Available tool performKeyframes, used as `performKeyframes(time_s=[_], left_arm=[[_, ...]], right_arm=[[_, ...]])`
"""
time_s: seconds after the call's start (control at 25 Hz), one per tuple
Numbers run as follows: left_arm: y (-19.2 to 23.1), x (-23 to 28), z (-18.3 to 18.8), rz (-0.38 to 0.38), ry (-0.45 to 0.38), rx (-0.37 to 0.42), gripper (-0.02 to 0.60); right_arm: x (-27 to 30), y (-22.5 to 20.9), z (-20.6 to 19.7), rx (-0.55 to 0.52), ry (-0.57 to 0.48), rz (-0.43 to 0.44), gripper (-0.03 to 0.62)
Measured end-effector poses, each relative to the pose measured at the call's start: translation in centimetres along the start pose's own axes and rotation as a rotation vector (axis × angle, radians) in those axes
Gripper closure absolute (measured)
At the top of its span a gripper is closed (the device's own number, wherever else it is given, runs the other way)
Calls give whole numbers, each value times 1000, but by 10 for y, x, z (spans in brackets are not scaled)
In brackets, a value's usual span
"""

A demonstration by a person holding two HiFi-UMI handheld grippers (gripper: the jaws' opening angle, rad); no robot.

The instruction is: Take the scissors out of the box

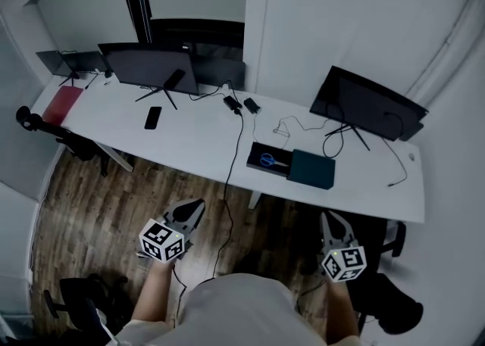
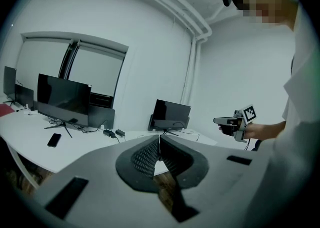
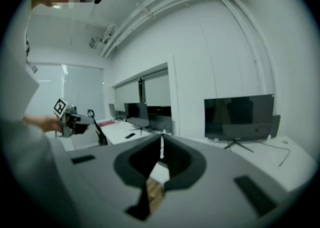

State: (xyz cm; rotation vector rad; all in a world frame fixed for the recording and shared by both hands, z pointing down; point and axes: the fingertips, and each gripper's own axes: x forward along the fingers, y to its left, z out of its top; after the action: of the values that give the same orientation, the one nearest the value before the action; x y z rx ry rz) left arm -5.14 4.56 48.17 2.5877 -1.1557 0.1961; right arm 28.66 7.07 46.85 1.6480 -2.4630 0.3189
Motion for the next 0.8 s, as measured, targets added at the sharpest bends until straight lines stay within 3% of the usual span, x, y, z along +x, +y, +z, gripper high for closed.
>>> performKeyframes(time_s=[0.44,0.8], left_arm=[[-7,48,14,29,-4,4,546],[16,85,17,24,4,-12,546]], right_arm=[[35,-34,-5,-13,33,72,560],[71,-51,-4,-26,70,74,560]])
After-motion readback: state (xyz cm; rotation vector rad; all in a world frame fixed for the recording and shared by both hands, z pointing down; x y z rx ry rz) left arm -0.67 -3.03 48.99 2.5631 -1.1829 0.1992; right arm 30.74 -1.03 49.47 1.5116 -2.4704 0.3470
